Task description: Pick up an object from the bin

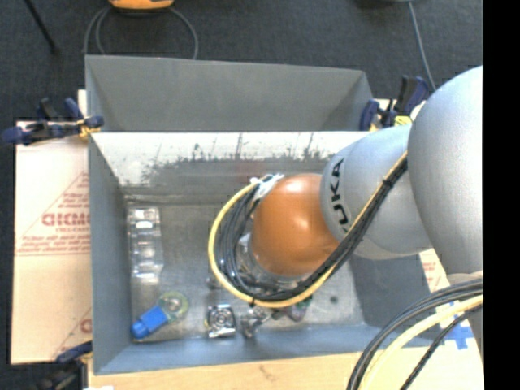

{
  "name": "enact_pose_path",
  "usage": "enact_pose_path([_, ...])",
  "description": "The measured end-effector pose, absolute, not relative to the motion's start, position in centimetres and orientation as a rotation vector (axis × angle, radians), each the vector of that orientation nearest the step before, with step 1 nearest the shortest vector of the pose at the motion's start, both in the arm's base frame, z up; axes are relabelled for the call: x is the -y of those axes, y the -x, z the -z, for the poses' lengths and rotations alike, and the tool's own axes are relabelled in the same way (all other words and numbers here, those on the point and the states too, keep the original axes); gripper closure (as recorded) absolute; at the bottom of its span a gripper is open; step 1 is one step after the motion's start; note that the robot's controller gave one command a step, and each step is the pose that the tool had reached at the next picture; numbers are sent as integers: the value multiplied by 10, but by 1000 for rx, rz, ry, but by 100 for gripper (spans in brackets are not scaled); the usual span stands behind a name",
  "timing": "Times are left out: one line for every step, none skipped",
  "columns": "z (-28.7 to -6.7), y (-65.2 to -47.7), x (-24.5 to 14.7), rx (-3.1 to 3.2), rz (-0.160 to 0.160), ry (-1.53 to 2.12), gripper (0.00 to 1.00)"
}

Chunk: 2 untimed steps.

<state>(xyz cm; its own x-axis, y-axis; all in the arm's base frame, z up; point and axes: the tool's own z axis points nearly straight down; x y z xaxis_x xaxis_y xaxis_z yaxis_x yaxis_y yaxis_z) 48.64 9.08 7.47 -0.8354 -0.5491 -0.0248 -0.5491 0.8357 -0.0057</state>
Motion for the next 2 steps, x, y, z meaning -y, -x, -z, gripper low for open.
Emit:
enact_pose_path([-74,-491,-98,-2944,5,1047,0])
enact_pose_path([-75,-491,-99,-2944,1,1042,100])
